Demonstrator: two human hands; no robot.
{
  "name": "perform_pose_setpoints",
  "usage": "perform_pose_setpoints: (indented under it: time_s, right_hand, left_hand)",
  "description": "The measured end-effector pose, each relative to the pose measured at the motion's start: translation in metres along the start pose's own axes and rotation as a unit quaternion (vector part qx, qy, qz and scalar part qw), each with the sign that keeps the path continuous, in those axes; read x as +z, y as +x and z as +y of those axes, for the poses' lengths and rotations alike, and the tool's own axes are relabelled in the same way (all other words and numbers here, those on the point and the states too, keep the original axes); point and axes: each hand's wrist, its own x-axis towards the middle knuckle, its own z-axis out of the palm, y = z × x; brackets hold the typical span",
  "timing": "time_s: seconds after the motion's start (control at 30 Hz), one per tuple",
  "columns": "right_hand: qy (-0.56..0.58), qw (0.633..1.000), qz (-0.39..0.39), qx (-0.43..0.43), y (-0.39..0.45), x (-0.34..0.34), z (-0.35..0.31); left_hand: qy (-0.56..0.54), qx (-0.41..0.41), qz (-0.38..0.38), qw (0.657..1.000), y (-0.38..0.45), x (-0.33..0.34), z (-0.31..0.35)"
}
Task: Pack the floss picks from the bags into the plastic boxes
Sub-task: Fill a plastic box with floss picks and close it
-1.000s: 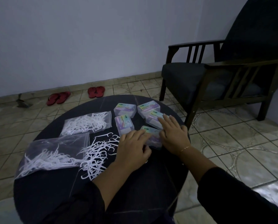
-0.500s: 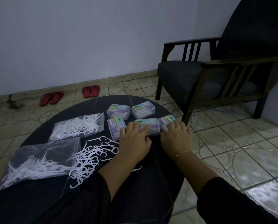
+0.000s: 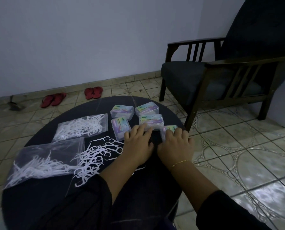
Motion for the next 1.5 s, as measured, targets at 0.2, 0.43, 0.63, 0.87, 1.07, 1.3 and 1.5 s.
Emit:
perform_pose_setpoints:
  time_s: [0.2,0.43,0.63,0.87,1.07,1.3,1.5]
  right_hand:
    - [0.024,0.989,-0.054,-0.138,-0.016,-0.003,-0.006]
    - [0.058,0.954,-0.106,-0.275,-0.023,-0.014,0.002]
    - [0.005,0.945,-0.136,-0.298,-0.029,-0.023,-0.005]
    - [-0.098,0.939,-0.129,-0.304,-0.030,-0.014,-0.012]
    - [0.030,0.964,0.008,-0.264,-0.007,-0.025,-0.010]
    - [0.139,0.983,-0.006,-0.121,0.024,-0.014,-0.006]
    - [0.161,0.976,-0.128,-0.070,0.029,0.002,-0.008]
  left_hand:
    - [-0.096,-0.006,0.021,0.995,-0.028,-0.005,-0.012]
    - [-0.186,-0.057,-0.050,0.980,-0.043,-0.010,-0.027]
    - [-0.187,-0.086,-0.051,0.977,-0.053,-0.014,-0.021]
    - [-0.205,-0.127,-0.071,0.968,-0.054,-0.017,-0.014]
    - [-0.223,-0.119,-0.094,0.963,-0.056,-0.028,-0.011]
    - [-0.229,-0.105,-0.083,0.964,-0.050,-0.020,-0.017]
    - [-0.196,-0.098,-0.083,0.972,-0.046,-0.014,-0.019]
